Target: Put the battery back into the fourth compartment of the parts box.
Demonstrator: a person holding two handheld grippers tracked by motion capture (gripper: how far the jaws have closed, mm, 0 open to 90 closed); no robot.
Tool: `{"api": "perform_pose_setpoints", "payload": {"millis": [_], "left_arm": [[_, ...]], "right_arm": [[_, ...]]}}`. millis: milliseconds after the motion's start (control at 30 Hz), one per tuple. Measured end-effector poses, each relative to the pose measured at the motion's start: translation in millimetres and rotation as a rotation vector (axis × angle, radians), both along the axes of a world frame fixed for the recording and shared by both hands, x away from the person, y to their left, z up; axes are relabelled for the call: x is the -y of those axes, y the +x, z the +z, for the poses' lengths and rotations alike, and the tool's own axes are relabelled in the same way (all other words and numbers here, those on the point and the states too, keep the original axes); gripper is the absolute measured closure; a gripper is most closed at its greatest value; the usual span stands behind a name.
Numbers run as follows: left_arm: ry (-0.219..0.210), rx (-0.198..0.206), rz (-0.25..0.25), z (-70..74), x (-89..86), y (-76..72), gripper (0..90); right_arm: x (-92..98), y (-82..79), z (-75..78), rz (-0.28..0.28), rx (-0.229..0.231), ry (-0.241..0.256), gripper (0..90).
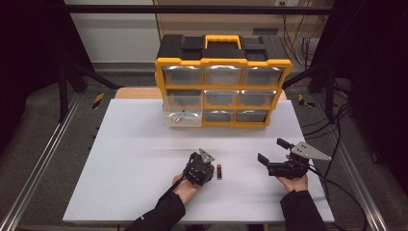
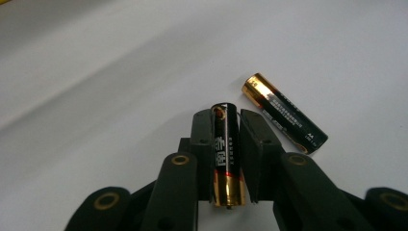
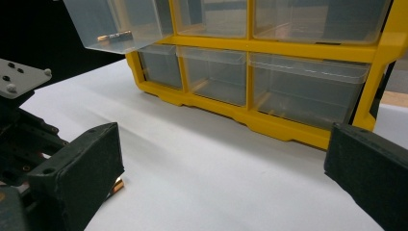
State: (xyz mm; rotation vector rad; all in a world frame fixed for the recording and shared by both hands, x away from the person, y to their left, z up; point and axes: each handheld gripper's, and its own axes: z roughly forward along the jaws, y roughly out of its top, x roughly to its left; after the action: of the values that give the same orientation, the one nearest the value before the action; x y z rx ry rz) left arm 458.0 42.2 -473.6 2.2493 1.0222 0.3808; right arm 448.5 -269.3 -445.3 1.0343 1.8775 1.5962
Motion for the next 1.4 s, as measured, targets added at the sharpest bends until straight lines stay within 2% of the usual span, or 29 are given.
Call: {"api": "perform_pose_setpoints", "payload": {"millis": [267,400,667,800,833,900,933,1067,1200,1400], "left_arm": [[0.003,-0.008,-0.027,1.0,-1.8,2.5,75.8],[-0.010,-0.025,-0.038,1.8,-3.6,3.4,75.9],[-0.024,-0.016,-0.056,8.5,-5.8,1.8,75.9],[-0.043,-0.010,-0.067,15.6,-9.2,1.4,75.9],[-0.055,0.021,-0.092,19.2,-10.9,2.7,75.9],[-0.062,0.019,-0.089,21.3,-11.4,1.7,75.8],[-0.069,0.008,-0.077,26.8,-13.3,-1.0,75.9],[-0.085,0.021,-0.085,34.4,-17.4,-2.0,75.9],[-0.122,0.038,-0.083,47.4,-25.9,-3.5,75.9],[-0.144,0.065,-0.082,61.7,-34.3,-5.2,75.9]], "right_arm": [[0.1,0.0,0.1,-0.002,0.001,0.000,0.3],[0.0,0.0,0.0,-0.002,0.001,0.000,0.3],[-0.1,0.0,0.0,0.000,-0.001,0.000,0.3],[-0.1,0.0,0.0,0.000,0.000,0.001,0.3],[0.0,0.0,0.1,-0.001,0.001,0.002,0.3],[0.0,0.0,0.1,-0.001,0.002,0.001,0.3],[0.1,0.0,0.1,-0.001,0.002,0.001,0.3],[0.2,-0.1,0.2,-0.001,0.002,0.002,0.3],[0.1,-0.1,0.3,-0.001,0.002,0.003,0.3],[0.2,-0.2,0.4,-0.001,0.002,0.003,0.3]]}}
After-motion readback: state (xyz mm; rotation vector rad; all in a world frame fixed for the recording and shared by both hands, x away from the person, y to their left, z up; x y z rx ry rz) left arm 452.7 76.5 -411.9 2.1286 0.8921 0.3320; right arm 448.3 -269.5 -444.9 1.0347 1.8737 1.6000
